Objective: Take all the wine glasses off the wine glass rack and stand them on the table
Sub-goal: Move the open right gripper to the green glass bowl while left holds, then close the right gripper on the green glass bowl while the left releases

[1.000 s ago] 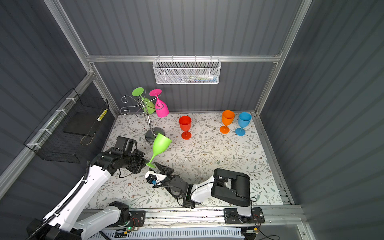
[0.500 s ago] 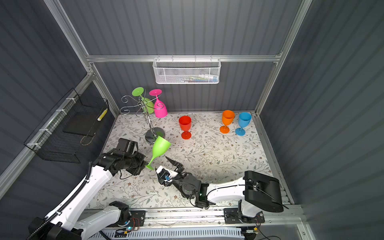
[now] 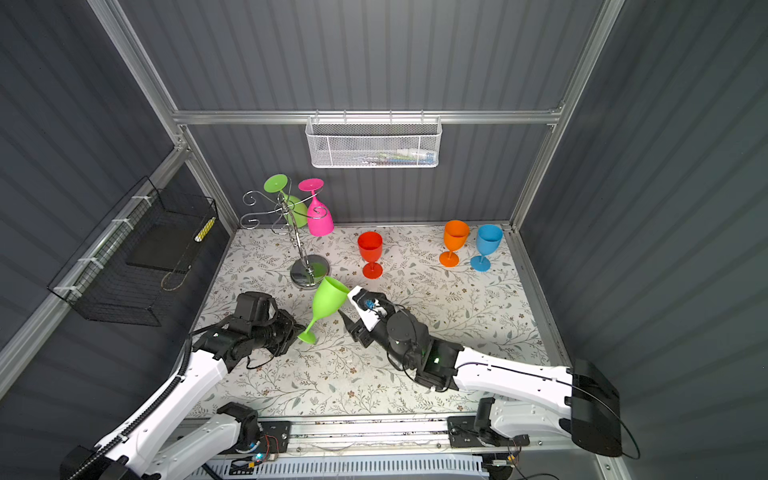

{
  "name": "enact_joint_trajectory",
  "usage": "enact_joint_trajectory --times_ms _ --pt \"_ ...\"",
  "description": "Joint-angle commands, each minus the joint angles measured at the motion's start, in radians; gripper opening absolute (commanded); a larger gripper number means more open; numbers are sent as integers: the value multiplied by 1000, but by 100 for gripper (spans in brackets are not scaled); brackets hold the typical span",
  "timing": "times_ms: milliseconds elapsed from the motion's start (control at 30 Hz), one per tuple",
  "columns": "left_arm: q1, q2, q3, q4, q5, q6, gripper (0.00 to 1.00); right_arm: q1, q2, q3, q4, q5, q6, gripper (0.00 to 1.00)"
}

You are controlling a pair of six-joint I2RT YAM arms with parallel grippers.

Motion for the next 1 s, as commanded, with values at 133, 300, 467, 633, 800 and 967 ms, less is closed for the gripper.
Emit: enact_joint_trajectory --times_ms 133,300,467,633,800,967 --pt "-4 57 -68 270 123 61 0 -109 6 231 -464 -182 259 67" --pt "-4 80 -104 397 149 85 0 -168 58 394 -665 -265 352 64" --pt "-5 139 -139 546 213 81 0 -180 125 539 -808 -296 385 63" --pt "-7 159 -173 678 247 98 0 -181 188 628 -878 -313 408 60" --pt "-7 176 -198 778 274 113 0 -181 241 699 -927 -340 418 57" --pt "-9 193 -192 811 291 147 0 -181 284 743 -963 -356 418 54"
